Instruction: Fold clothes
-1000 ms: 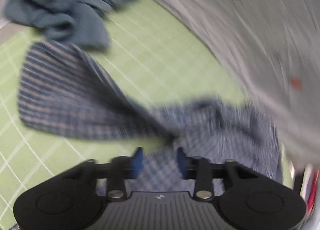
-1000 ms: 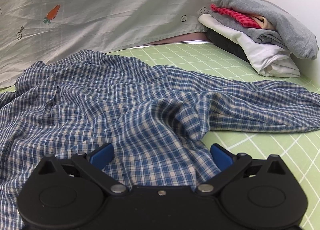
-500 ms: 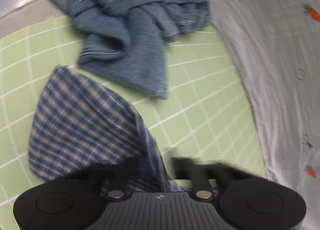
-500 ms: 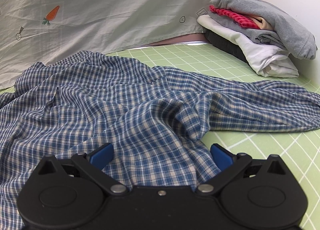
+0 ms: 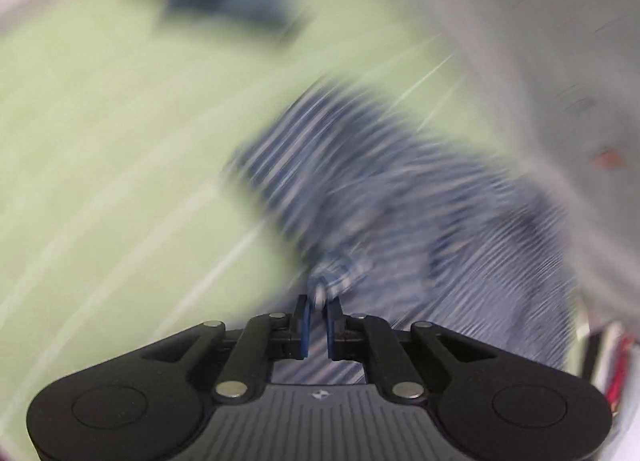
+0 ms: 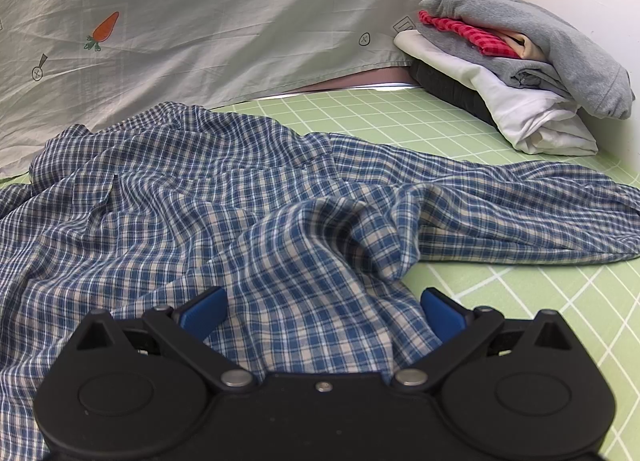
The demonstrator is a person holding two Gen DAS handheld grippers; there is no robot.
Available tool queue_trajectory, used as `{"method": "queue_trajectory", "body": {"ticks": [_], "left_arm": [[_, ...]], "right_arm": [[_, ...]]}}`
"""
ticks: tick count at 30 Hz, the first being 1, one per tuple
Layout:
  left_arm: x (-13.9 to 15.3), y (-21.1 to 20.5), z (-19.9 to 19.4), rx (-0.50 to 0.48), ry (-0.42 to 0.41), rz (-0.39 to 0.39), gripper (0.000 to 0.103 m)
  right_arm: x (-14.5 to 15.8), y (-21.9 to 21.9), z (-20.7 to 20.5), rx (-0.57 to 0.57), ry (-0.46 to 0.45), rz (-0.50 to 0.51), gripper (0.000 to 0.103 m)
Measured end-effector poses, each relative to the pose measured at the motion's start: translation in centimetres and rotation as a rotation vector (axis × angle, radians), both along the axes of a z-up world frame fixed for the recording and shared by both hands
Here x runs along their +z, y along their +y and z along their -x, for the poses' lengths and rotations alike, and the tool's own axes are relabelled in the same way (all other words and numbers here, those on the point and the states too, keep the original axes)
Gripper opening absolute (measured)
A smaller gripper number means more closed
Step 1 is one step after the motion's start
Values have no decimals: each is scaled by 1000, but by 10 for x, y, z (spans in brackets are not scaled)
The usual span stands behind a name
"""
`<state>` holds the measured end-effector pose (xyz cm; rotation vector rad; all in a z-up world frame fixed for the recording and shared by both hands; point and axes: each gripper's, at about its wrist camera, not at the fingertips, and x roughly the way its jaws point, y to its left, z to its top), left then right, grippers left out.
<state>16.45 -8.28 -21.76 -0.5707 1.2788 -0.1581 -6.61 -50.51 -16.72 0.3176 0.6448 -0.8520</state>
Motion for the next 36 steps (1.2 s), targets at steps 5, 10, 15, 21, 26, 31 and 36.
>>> {"method": "queue_trajectory", "body": {"ticks": [5,10,15,21,26,31,36], "left_arm": [[19,8,-14,-3,-104,-88,37],[73,6,-18,-136,-278,-203,70],[90,-22,-23,-298,-291,-300,75],[81,-32,-30,-365,-289,-402,18],[97,26,-21,-120,-279,-406,6],[101,93,-1,124,-235,-402,7],[106,160,18,368,-188,-395,16]], "right_arm": [[0,0,1,2,-1,-1,103],[0,0,0,1,0,0,103],[0,0,0,2,-1,-1,103],[-1,0,1,4,-1,-1,103],[-1,-1,1,6,-2,-2,103],[-1,-1,1,7,-2,-2,103],[-1,-1,1,8,-1,-2,103]]}}
